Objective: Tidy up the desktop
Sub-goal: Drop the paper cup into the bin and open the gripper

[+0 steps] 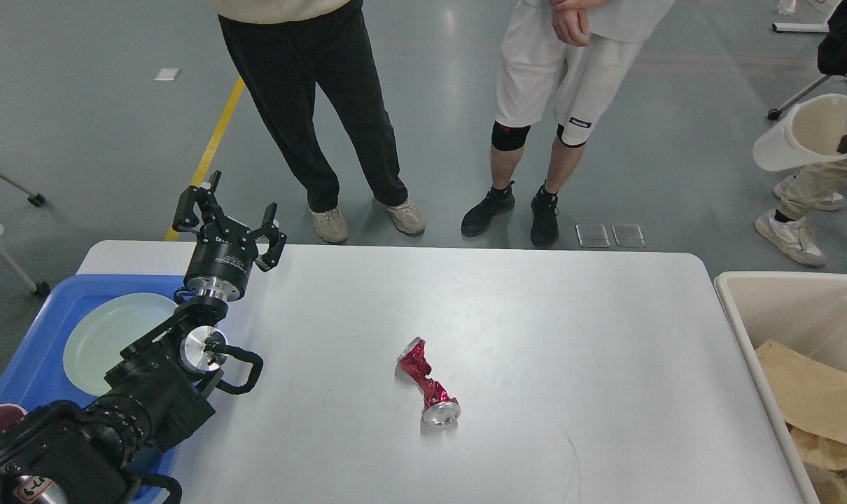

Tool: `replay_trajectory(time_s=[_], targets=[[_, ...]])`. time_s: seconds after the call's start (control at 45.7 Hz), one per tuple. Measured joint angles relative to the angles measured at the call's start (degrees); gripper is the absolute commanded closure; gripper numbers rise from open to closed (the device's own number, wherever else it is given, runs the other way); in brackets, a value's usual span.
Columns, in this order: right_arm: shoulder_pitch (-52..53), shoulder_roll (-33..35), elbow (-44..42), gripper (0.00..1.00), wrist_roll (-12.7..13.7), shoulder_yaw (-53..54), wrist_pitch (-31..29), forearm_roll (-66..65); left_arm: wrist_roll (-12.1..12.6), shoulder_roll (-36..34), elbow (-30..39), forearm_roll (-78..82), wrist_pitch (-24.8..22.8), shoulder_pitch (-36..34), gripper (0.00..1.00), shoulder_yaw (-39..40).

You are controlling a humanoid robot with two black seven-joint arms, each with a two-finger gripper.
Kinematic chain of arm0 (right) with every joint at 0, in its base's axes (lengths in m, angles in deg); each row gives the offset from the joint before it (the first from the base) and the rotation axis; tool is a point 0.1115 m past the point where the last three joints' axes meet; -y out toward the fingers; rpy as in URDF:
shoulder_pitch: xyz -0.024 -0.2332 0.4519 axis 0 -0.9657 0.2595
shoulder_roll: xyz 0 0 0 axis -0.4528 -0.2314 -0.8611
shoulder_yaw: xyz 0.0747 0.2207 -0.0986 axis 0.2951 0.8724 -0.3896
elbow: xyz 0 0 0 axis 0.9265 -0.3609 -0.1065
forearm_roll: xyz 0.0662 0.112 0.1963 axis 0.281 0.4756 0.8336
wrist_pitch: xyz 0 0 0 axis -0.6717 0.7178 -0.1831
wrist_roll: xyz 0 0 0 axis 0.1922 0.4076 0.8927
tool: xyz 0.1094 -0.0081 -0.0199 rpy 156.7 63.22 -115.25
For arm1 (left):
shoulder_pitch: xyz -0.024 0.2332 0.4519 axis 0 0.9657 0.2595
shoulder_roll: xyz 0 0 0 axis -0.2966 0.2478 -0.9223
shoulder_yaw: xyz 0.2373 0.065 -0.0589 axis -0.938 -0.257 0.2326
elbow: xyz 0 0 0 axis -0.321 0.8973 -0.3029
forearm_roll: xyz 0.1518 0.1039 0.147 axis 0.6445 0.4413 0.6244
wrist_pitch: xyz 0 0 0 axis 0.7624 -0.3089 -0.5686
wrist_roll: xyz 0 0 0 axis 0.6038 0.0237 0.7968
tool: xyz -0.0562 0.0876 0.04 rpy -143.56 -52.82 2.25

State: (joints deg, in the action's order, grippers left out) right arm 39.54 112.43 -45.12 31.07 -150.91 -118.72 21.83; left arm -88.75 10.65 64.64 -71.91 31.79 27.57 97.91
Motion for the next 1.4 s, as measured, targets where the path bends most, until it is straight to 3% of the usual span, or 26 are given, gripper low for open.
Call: replay_trajectory(time_s=[0.328,0.482,0.657,0.898,0.92,0.985,1.007,1.029,1.401], targets=[[-17.46,5.0,0.1,1.0,-0.21,4.22,28.54,3.17,0.0,-0.03,0.0,0.01,0.0,0.0,0.03,0.0],[-27.34,5.12,-0.11,1.0,-0.39,9.35,37.95,5.17,0.0,-0.01,0.0,0.0,0.0,0.0,0.03,0.0],[-37.1,4.98,-0.76,1.0,-0.4,15.11,43.03,5.38,0.01,0.0,0.0,0.0,0.0,0.0,0.03,0.0],[-49.24,3.78,-5.27,1.0,-0.48,24.82,44.06,7.24,0.01,0.0,0.0,0.01,0.0,0.0,0.03,0.0],[-50.18,3.58,-5.62,0.84,-0.48,25.51,44.06,7.5,0.03,0.0,0.0,0.0,0.0,0.0,0.03,0.0],[-52.44,2.97,-6.78,0.21,-0.48,27.08,44.06,8.0,0.05,0.0,0.0,0.01,0.0,0.0,0.03,0.0],[-52.99,2.82,-7.21,0.06,-0.48,27.41,44.06,8.09,0.05,0.0,0.0,0.0,0.0,0.0,0.03,0.0],[-53.34,2.74,-7.53,0.0,-0.48,27.57,44.05,8.13,0.05,0.0,0.0,0.0,0.0,0.0,0.03,0.0],[-55.08,1.55,-8.34,0.0,-0.48,28.0,43.05,7.97,0.05,-0.01,0.0,0.0,0.0,0.0,0.03,0.0]])
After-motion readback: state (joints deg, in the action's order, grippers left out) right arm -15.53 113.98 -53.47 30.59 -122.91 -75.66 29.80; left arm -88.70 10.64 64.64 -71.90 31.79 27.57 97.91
